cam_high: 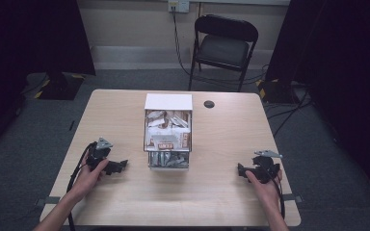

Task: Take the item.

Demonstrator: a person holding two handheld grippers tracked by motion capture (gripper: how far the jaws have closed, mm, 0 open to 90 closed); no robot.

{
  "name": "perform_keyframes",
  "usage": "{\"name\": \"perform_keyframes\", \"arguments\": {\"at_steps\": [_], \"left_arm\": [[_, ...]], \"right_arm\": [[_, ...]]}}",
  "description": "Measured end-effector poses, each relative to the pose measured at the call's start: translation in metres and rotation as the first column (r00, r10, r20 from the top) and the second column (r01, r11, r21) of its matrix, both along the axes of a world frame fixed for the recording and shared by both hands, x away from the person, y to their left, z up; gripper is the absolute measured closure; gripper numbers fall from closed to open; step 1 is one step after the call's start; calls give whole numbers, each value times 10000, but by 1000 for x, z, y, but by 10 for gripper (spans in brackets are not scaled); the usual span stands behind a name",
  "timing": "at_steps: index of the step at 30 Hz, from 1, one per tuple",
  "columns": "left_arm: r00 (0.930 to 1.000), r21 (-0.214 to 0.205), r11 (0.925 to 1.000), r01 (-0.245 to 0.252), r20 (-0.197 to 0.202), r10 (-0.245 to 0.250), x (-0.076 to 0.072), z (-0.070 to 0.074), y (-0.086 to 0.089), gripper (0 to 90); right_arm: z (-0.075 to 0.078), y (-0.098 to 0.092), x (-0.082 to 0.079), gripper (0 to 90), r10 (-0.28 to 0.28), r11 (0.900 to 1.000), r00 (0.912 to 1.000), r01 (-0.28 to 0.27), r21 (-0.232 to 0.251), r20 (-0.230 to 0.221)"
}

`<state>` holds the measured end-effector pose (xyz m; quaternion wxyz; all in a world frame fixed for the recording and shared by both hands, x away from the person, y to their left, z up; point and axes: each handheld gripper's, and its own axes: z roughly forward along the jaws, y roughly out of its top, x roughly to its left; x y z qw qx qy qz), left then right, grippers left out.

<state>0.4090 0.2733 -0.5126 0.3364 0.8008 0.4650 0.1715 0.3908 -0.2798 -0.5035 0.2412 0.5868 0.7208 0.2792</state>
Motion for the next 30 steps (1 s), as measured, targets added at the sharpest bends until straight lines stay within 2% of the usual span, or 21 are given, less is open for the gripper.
{"name": "perform_keyframes", "arguments": {"at_steps": [12, 13, 14, 15, 16, 19, 23, 24, 26, 30], "left_arm": [[10000, -2, 10000, 1, -6, -1, 0, 0, 0, 0], [10000, 7, 10000, 4, -2, -4, 0, 0, 0, 0], [10000, 16, 10000, 25, -15, -25, 0, 0, 0, 0], [10000, 16, 10000, 25, -15, -25, 0, 0, 0, 0], [10000, -7, 10000, 9, -3, -9, 0, 0, 0, 0], [10000, -6, 10000, 13, 0, -13, 0, 0, 0, 0], [10000, -6, 10000, 11, -3, -11, 0, 0, 0, 0], [10000, -10, 10000, 11, -3, -11, 0, 0, 0, 0], [10000, -6, 10000, 13, -5, -13, 0, 0, 0, 0], [10000, -11, 10000, 7, -2, -7, 0, 0, 0, 0]], "right_arm": [[1, 1, -1, 16, 57, 10000, 10000, -57, -16, -1], [2, 1, -1, 33, 109, 9999, 9999, -109, -19, 1], [4, 2, -2, 104, 179, 9998, 9998, -179, 0, -50], [4, 2, -2, 104, 179, 9998, 9998, -179, 0, -50], [6, 3, -3, 192, 242, 9997, 9997, -242, 67, 29], [6, 4, -3, 143, 237, 9997, 9997, -237, 26, -7], [7, 3, -4, 157, 311, 9994, 9995, -312, 116, 43], [9, 3, -5, 170, 329, 9994, 9991, -332, 114, 263], [12, 3, -6, 171, 340, 9991, 9985, -350, 246, 419], [15, 4, -8, 187, 439, 9983, 9977, -458, 364, 515]]}}
